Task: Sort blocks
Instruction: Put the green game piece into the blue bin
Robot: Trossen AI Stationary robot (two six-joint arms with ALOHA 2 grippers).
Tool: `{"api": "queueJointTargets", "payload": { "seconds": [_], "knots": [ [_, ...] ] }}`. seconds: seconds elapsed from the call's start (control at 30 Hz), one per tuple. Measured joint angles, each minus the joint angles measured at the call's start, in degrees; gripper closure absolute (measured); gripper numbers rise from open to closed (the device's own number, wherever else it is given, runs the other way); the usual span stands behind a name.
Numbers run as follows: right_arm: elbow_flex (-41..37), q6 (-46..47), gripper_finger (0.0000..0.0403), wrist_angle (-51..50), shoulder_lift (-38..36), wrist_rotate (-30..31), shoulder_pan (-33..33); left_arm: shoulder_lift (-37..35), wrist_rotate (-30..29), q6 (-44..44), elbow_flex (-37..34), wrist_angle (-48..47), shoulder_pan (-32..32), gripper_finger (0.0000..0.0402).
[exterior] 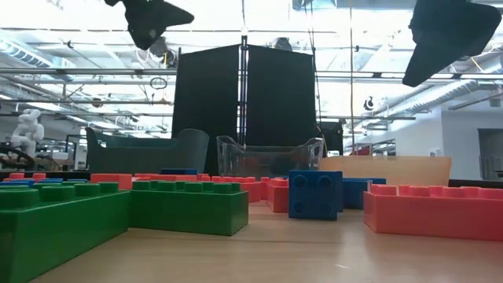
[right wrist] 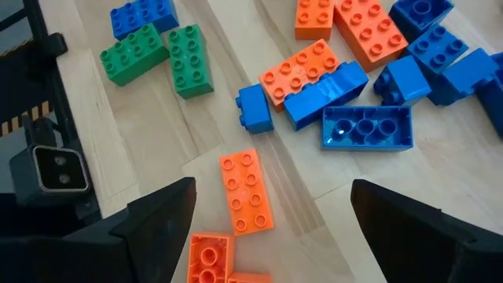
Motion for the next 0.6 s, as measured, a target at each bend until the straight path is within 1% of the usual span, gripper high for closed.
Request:
{"api": "queueJointTargets", "payload": {
  "seconds": [0.1, 0.23, 0.37, 0.47, 0.6],
  "knots": [
    [0.0, 0.27, 0.0067, 0.01, 0.0, 0.51, -0.01, 4.92, -2.08, 0.36, 0.0, 2.83, -2.84, 0.0158],
    [0.0, 0.75, 0.0067, 0.1, 0.02, 0.51, 0.01, 11.1, -2.49, -0.52, 0.21, 6.36, -5.3, 0.0158],
    [0.0, 0.85, 0.0067, 0.28, 0.0, 0.49, 0.01, 17.61, -2.59, 3.53, 4.02, 6.45, -7.32, 0.0158],
    [0.0, 0.85, 0.0067, 0.51, 0.02, 0.51, 0.01, 22.35, -2.71, 6.43, 8.22, 3.97, -8.03, 0.0158],
    [0.0, 0.81, 0.0067, 0.53, 0.02, 0.49, 0.01, 27.7, -2.91, 7.93, 12.97, -0.61, -8.22, 0.0158]
  ]
}}
